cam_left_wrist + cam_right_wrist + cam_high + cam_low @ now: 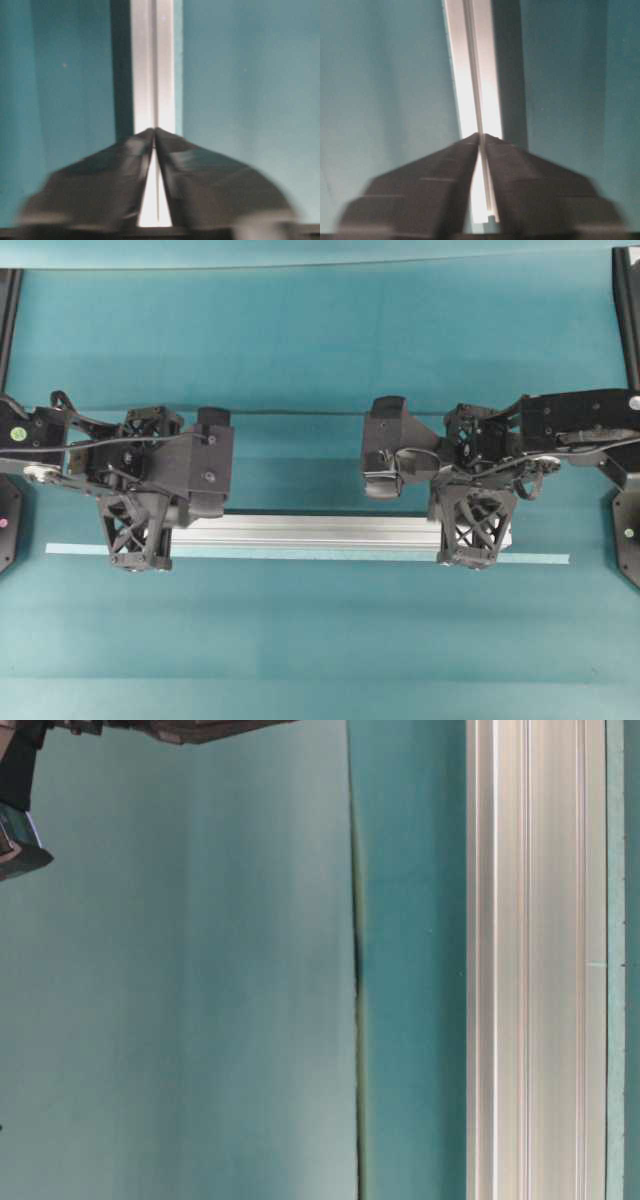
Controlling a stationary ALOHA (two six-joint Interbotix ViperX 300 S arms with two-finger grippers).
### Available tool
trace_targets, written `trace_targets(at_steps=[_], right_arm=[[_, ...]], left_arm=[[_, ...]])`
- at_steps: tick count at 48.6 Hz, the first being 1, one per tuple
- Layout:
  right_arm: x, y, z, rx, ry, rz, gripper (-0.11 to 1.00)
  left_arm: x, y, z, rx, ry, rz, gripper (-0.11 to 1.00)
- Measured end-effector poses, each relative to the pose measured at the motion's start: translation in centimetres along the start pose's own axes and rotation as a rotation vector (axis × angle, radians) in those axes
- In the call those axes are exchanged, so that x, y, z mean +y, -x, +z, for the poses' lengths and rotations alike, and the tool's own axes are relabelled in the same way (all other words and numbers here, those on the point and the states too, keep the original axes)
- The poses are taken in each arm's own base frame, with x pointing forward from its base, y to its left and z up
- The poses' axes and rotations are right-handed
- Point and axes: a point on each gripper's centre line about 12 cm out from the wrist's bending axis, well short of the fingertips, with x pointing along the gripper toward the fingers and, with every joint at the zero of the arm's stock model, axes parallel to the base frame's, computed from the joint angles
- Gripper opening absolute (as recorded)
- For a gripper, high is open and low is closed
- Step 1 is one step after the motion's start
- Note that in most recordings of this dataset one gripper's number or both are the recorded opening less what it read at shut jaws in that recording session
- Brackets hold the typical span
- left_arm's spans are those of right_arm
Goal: Lift the metal rail with both hands.
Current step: 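Lower both grippers around the rail and close them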
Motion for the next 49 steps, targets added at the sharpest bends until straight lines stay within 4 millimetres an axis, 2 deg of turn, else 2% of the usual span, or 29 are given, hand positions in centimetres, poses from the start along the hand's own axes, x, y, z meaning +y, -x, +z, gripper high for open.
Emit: trace_targets(at_steps=[6, 8, 11, 27, 41, 49], right_arm=[[0.0, -0.3, 0.0, -0.018, 0.002, -0.001, 0.83], [0.0, -0.5, -0.1, -0.021, 0.004, -0.003, 0.9], [0.1, -0.7, -0.1, -0.032, 0.016, -0.007, 0.96], [0.7, -1.9, -0.7, -0.057, 0.045, -0.009, 0.96], [0.8, -3.2, -1.5, -0.04, 0.047, -0.01, 0.96], [0.8, -4.7, -1.7, -0.039, 0.048, -0.011, 0.96]], left_arm=[[-0.1, 0.0, 0.0, 0.0, -0.004, -0.001, 0.8], [-0.1, -0.2, 0.0, 0.0, -0.004, -0.001, 0.91], [-0.2, -0.5, -0.2, 0.008, -0.003, -0.003, 0.98], [-0.2, -1.5, -0.6, 0.017, 0.01, -0.003, 0.99], [-0.3, -3.7, -1.8, 0.031, 0.035, -0.004, 0.99], [-0.3, -5.1, -2.3, 0.029, 0.036, -0.005, 0.99]])
